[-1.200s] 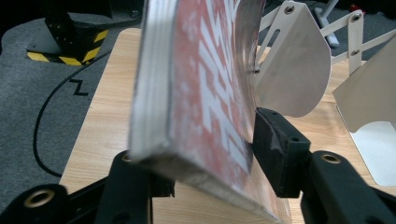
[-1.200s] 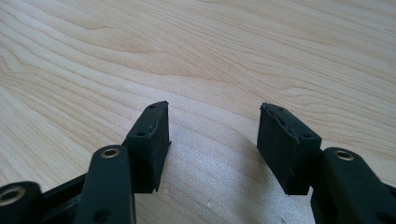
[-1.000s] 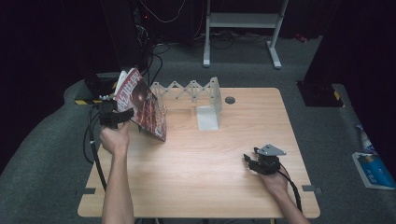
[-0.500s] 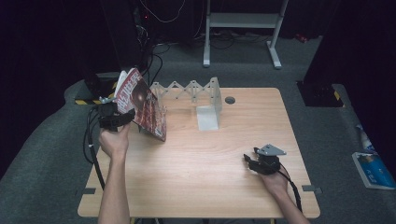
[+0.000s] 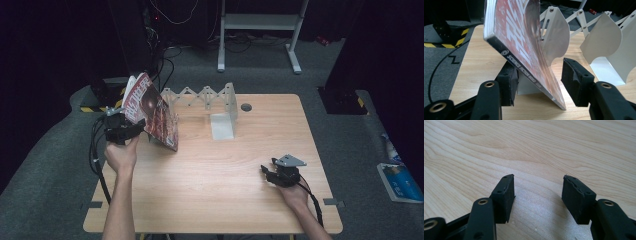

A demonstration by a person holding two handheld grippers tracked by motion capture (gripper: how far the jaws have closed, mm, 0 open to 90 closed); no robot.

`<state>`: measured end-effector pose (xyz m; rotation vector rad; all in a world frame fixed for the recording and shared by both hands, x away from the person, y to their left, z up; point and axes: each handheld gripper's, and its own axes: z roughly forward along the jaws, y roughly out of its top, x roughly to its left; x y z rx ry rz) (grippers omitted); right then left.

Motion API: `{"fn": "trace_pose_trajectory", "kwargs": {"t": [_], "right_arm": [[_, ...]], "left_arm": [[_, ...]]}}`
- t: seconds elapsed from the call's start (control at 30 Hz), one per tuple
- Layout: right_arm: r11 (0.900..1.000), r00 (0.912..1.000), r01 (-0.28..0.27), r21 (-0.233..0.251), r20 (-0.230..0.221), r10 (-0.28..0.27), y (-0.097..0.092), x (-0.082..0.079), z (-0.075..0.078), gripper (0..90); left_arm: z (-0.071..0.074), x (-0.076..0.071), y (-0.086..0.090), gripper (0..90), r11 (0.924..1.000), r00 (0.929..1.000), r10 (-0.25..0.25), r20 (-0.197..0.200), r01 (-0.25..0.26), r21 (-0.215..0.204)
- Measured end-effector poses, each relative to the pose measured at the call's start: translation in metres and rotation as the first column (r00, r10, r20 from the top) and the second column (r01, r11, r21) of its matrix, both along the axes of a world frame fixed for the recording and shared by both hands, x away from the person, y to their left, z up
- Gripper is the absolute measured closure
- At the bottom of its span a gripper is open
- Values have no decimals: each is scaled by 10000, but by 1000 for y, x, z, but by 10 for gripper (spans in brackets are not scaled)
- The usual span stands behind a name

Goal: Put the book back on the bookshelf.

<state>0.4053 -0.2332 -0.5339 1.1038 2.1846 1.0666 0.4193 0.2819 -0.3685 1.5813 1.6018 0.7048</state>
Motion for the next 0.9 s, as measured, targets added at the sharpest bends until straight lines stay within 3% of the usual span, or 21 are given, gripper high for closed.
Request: {"fn": "trace_pose_trajectory", "kwargs": {"t": [0.9], "right_arm": [[10000, 10000, -7, 18, -15, 7, 0, 0, 0, 438]], "left_arm": [[-1, -21, -10, 478, 9986, 9979, -535, 357, 535, 6]]}}
